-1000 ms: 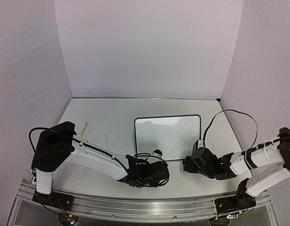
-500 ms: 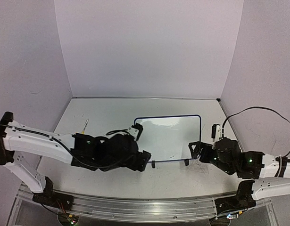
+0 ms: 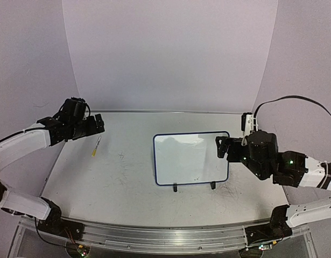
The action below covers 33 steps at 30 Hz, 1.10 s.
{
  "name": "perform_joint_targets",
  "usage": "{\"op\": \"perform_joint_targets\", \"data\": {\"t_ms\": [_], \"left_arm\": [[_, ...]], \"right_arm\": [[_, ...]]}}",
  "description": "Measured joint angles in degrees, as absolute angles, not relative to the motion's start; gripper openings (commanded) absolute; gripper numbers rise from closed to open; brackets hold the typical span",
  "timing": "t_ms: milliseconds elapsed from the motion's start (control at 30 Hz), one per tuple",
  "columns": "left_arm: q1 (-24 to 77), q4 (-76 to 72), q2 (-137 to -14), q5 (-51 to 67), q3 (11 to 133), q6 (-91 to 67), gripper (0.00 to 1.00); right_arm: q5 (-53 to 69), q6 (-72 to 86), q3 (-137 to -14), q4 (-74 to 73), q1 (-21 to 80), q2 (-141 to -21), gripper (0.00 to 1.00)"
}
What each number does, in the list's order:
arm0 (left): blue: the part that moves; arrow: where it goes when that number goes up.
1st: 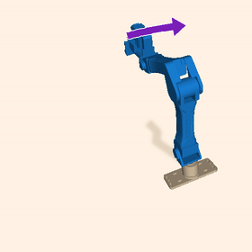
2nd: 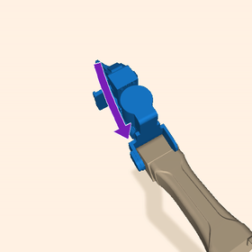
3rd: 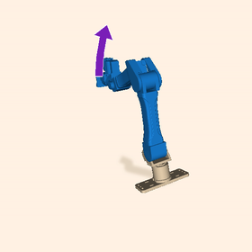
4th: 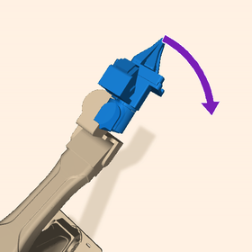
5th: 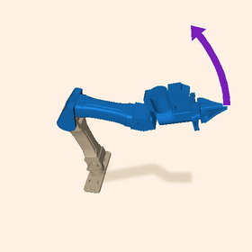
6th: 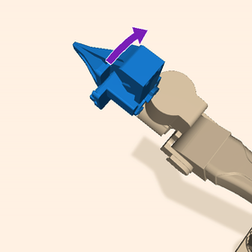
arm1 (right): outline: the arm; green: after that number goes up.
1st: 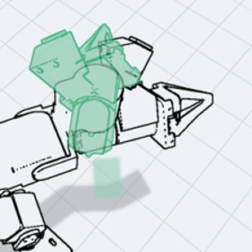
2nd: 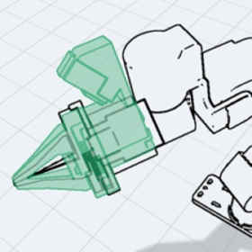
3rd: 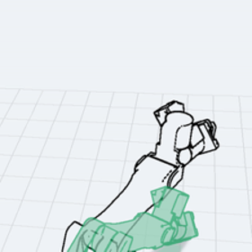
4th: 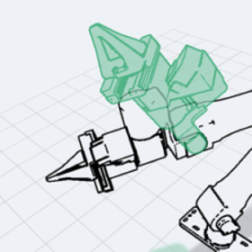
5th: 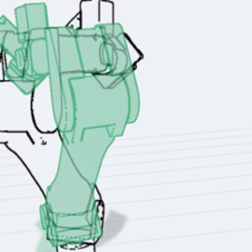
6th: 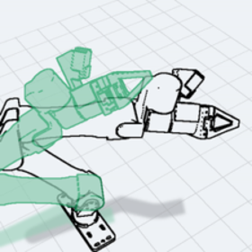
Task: Write a sentence on the whiteboard
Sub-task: Pick up the whiteboard marker from the center of the board.
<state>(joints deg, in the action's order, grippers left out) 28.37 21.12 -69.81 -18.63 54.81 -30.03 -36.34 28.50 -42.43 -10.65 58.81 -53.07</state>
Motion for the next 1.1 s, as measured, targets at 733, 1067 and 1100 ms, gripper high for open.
{"op": "perform_joint_targets", "data": {"t_ms": [733,1067,1100], "left_arm": [[12.4,27.6,-116.1,-8.1,77.9,-17.7,0.58],[10.9,27.4,-118.5,-8.7,79.3,-17.9,0.17],[10.9,27.1,-118.5,-8.8,79.0,-18.1,0.14]], "right_arm": [[-23.4,19.2,-43.4,-8.2,51.2,-54.5,0.98],[-22.6,19.2,-43.0,-7.4,51.1,-54.2,0.98],[-22.5,19.3,-43.0,-7.3,51.1,-54.3,0.98]]}}
